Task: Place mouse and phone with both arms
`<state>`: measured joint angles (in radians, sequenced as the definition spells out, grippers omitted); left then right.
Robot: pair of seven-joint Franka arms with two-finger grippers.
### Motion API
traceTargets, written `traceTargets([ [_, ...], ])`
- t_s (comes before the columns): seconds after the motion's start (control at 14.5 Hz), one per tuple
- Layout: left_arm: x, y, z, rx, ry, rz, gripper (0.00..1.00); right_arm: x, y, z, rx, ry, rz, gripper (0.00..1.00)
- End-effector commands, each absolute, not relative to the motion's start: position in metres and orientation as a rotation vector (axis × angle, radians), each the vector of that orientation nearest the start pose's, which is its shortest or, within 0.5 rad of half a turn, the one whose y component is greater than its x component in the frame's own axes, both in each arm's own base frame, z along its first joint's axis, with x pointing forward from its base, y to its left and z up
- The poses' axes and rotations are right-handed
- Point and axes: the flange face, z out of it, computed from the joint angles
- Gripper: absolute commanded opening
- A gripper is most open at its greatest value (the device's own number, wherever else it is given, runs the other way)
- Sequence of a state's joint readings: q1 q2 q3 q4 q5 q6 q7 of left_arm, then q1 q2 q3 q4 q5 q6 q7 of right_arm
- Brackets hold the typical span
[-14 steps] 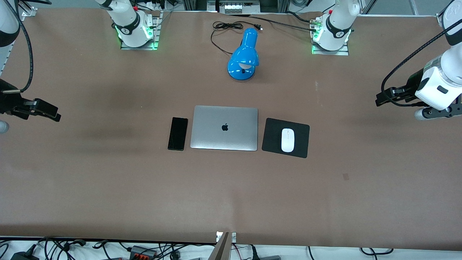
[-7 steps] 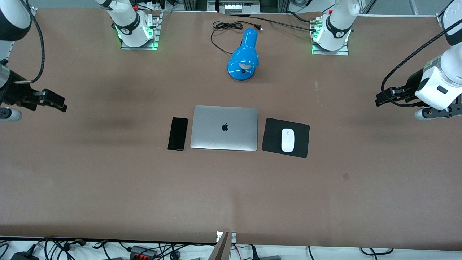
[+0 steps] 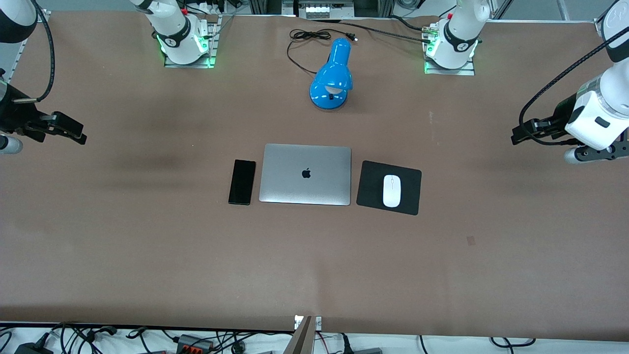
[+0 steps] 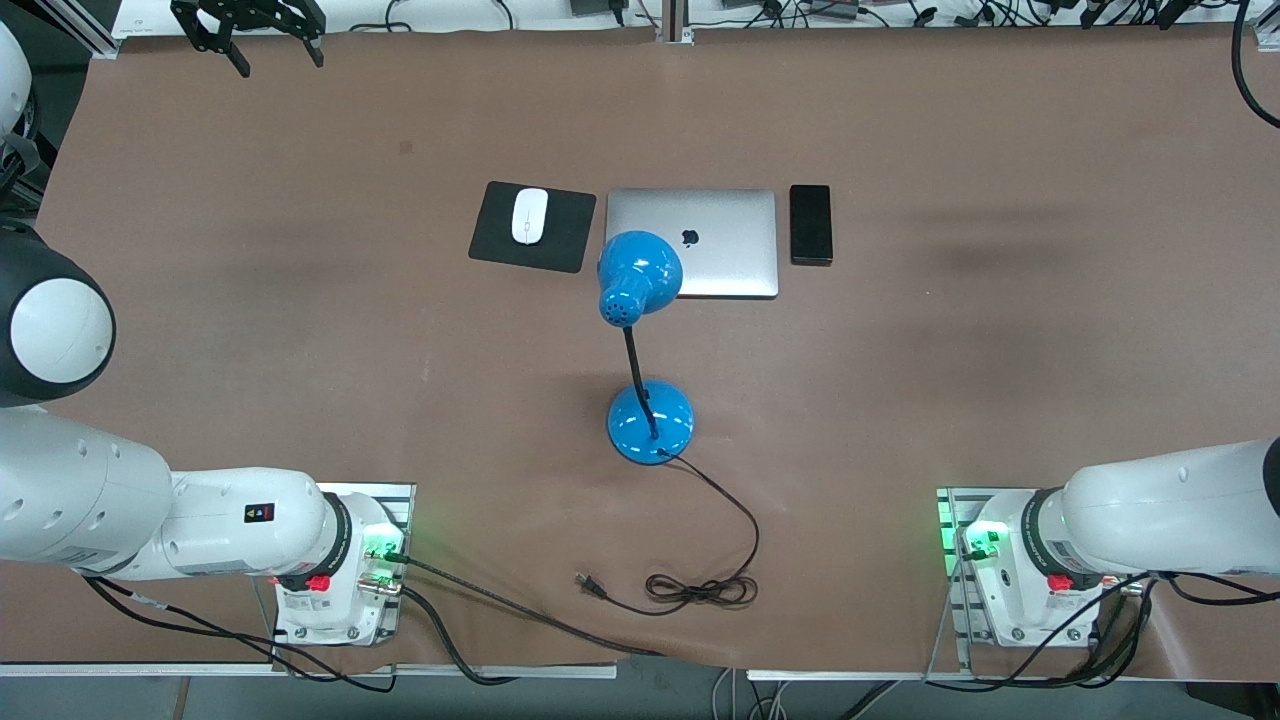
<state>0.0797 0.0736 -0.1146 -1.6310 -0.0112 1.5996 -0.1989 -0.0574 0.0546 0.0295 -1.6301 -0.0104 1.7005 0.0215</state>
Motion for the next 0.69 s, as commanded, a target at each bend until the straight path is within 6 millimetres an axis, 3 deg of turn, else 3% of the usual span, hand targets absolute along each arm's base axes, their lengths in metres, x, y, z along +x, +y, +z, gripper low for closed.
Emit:
traceTargets([
  [0.0,0.566,-0.017,0.56,-3.148,-0.277,0.162,1.0,0.572,-0.017,0.577,-3.148,0.047,-0.029,1.0],
  [0.21,0.566,-0.017,0.56,-3.148,-0.277,0.162,1.0,0.573,-0.016,0.582,-3.151,0.041,-0.046,1.0],
  [0.41,0.566,-0.017,0.56,-3.148,-0.277,0.162,1.0,0.573,-0.028,0.584,-3.149,0.075,-0.055,1.0],
  [0.62,0.566,-0.017,0.56,-3.148,-0.277,0.162,1.0,0.57,-0.031,0.583,-3.145,-0.022,-0.019,1.0],
])
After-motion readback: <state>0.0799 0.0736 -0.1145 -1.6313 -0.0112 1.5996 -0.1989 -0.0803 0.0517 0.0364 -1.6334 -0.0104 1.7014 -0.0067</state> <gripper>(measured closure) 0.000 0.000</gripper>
